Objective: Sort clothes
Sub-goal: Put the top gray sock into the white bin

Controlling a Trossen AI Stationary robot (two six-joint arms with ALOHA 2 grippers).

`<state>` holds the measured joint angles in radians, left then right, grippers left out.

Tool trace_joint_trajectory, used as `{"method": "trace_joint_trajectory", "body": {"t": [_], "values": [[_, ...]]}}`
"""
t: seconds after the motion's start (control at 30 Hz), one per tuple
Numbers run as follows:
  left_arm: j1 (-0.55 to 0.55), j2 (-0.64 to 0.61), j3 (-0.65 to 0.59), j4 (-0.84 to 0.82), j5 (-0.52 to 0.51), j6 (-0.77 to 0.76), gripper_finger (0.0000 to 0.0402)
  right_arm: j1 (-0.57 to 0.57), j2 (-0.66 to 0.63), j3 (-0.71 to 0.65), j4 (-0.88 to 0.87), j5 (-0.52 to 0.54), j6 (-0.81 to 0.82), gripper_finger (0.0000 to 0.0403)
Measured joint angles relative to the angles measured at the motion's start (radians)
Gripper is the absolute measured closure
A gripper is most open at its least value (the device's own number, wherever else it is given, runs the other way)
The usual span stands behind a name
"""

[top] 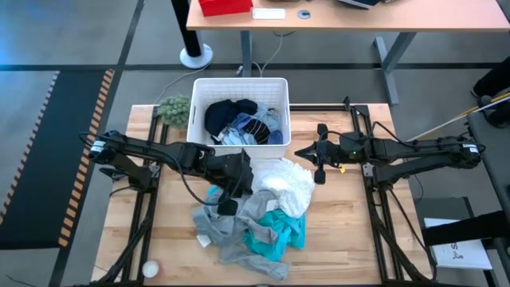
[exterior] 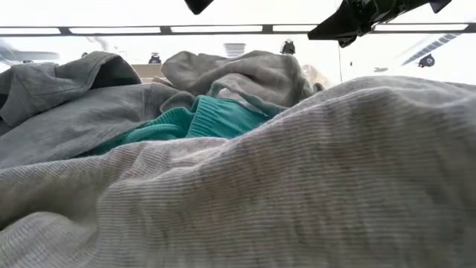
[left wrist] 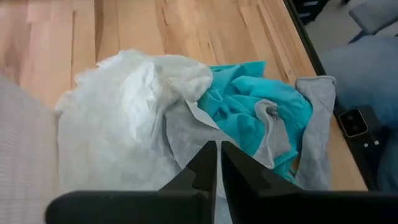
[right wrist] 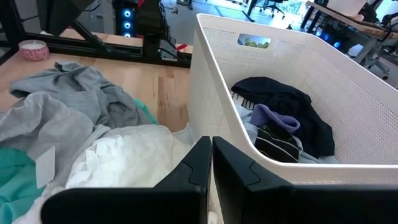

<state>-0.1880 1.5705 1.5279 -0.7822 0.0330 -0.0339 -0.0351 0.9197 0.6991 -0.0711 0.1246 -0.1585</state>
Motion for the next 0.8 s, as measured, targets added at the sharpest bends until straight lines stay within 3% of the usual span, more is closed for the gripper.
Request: {"method": "trace_joint_trajectory", "body": {"t": [0.27,0.5,0.6,0.8], "values": [[0.02,0.063,-0.096,0.019,0.02,-0.152,0.0308,0.0,0.0,0.0,-0.001,0.0,0.0,0.0403],[0.04,0.065,-0.316,0.294,0.134,-0.241,0.0219,0.0,0.0,0.0,-0.003,0.0,0.0,0.0403],[0.056,0.064,-0.388,0.397,0.155,-0.293,0.0194,0.0,0.0,0.0,-0.003,0.0,-0.001,0.0403],[0.084,0.064,-0.446,0.402,0.16,-0.343,0.0169,0.0,0.0,0.0,-0.003,0.0,-0.002,0.0403]]}}
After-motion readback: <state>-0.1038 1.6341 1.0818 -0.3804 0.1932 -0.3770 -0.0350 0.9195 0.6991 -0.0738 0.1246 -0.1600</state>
